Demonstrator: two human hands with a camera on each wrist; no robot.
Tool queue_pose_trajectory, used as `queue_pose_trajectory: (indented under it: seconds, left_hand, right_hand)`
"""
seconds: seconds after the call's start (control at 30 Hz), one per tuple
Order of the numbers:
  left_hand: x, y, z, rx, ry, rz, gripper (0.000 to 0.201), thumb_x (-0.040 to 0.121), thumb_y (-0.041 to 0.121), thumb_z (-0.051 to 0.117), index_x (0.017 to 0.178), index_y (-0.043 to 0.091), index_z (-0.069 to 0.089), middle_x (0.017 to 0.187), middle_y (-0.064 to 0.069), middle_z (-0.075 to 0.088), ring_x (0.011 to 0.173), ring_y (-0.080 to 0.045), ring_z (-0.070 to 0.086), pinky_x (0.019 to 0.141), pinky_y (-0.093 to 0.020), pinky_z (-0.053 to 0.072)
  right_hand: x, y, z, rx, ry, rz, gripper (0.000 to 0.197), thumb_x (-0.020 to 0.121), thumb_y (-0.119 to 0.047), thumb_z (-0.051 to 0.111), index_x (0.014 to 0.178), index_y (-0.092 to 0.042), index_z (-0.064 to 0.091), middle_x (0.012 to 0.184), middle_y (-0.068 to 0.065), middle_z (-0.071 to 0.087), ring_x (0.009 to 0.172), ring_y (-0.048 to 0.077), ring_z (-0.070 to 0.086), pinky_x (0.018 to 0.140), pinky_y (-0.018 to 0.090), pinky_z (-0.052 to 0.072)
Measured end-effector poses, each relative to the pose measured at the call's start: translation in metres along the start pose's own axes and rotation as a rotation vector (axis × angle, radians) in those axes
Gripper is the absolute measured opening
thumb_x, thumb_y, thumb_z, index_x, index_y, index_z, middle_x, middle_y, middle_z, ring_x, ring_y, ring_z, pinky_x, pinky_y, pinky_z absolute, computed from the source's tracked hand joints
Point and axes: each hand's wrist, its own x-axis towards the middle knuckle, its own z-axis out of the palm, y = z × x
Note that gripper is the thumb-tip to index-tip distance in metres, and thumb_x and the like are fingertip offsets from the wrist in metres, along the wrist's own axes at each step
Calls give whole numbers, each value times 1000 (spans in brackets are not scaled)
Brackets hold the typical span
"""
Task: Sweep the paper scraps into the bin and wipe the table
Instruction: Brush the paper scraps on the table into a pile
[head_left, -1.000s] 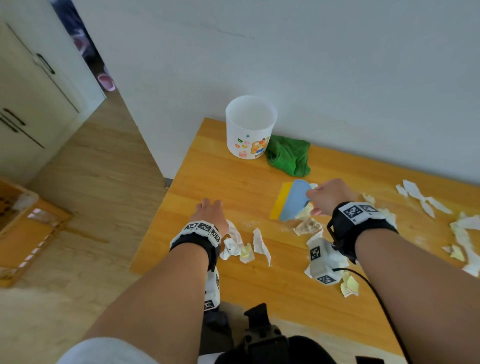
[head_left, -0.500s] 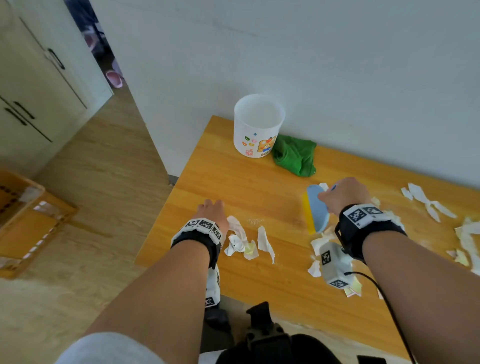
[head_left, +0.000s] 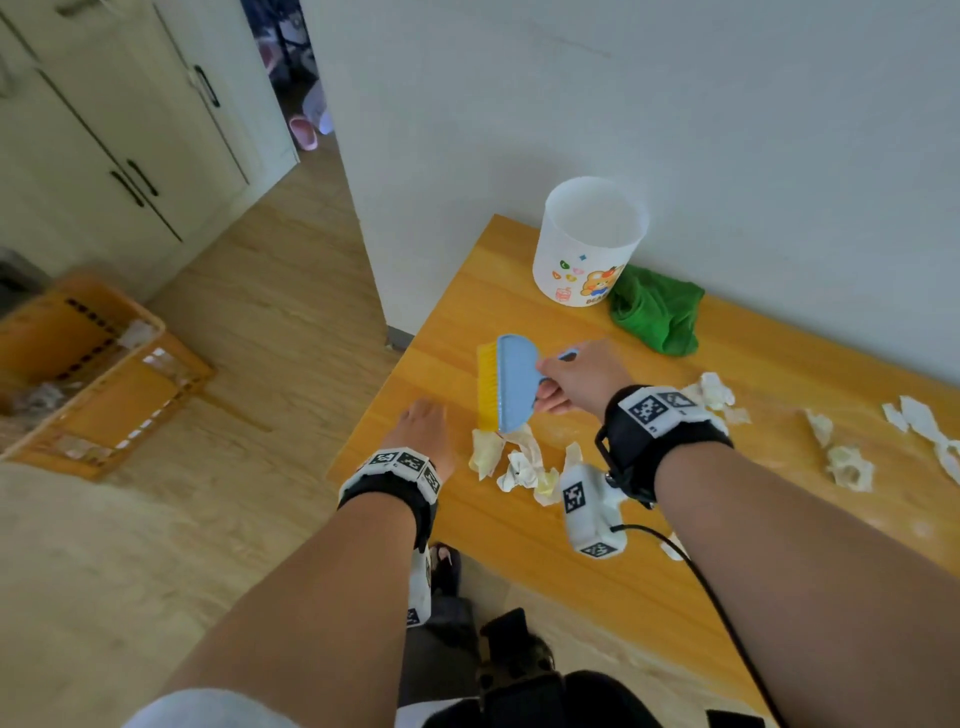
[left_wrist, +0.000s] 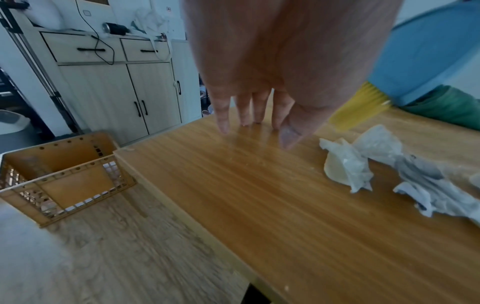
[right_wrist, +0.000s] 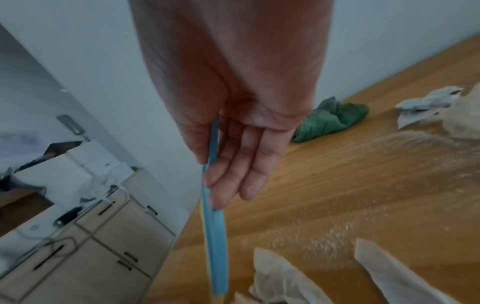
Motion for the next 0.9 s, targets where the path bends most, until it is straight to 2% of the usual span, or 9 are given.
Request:
queue_pose_trajectory:
  seconds: [0.07, 0.17, 0.4, 0.53, 0.6, 0.7, 0.77, 0.83, 0.9]
  left_hand:
    - [-2, -3, 2, -9, 20, 17, 58, 92, 2, 47, 147, 12, 31, 156, -5, 22, 141, -26, 28, 111, -38, 35]
    - [-4, -4, 4, -14, 26, 9, 59, 93, 2, 46, 149, 13, 30, 157, -5, 20, 142, -26, 25, 113, -39, 35]
    - [-4, 12, 7, 8, 3, 13, 64, 91, 3, 51, 149, 14, 29, 158, -6, 19, 143, -27, 24, 111, -41, 38]
    - [-5, 29, 9, 25, -8, 41, 61, 92, 4, 50, 149, 12, 29, 156, -7, 22, 142, -27, 26, 112, -40, 36]
    - [-5, 33, 9, 34, -2, 42, 60, 93, 4, 50, 149, 11, 29, 156, -8, 23, 142, -27, 26, 113, -39, 35]
    - [-8, 33, 10, 30, 2, 4, 61, 92, 5, 53, 148, 12, 30, 155, -9, 24, 142, -28, 27, 112, -40, 36]
    - [-12, 30, 11, 26, 17, -34, 60, 92, 6, 53, 147, 12, 31, 153, -10, 26, 140, -28, 30, 109, -40, 39]
    - [-17, 25, 12, 22, 33, -65, 58, 93, 7, 52, 147, 12, 32, 152, -12, 27, 139, -29, 31, 108, -40, 40]
    - [-22, 19, 14, 15, 41, -81, 57, 94, 10, 52, 147, 11, 32, 151, -14, 27, 138, -30, 32, 108, -39, 40]
  right_hand:
    - [3, 3, 9, -66, 19, 3, 19, 94, -16, 55, 90, 2, 60, 70, 15, 68, 64, 27, 70, 69, 40, 60]
    - [2, 11, 5, -205, 76, 24, 22, 95, -17, 52, 81, -3, 59, 76, 15, 72, 66, 25, 72, 57, 32, 54]
    - [-2, 48, -45, -254, 259, 145, 24, 92, -18, 51, 73, -4, 59, 76, 13, 73, 72, 29, 72, 69, 36, 58]
    - [-12, 61, -72, -513, 437, 187, 27, 85, -22, 50, 75, -8, 70, 78, 9, 73, 72, 30, 67, 57, 28, 46]
    - [-16, 62, -80, -517, 467, 159, 26, 84, -20, 50, 73, -6, 70, 75, 11, 72, 73, 34, 67, 59, 32, 48]
    - [-20, 56, -79, -241, 356, 54, 27, 85, -14, 52, 65, 0, 64, 61, 8, 70, 60, 28, 67, 62, 35, 55]
    - [-25, 45, -68, -52, 237, 32, 22, 89, -8, 53, 70, 2, 61, 61, 13, 66, 55, 26, 62, 54, 30, 52]
    - [-30, 32, -51, 2, 109, 17, 15, 91, -6, 54, 80, 2, 61, 65, 16, 64, 54, 25, 60, 50, 26, 50]
    - [-31, 24, -32, -28, 20, -13, 16, 91, -8, 56, 82, 2, 63, 69, 18, 66, 59, 25, 64, 57, 28, 53]
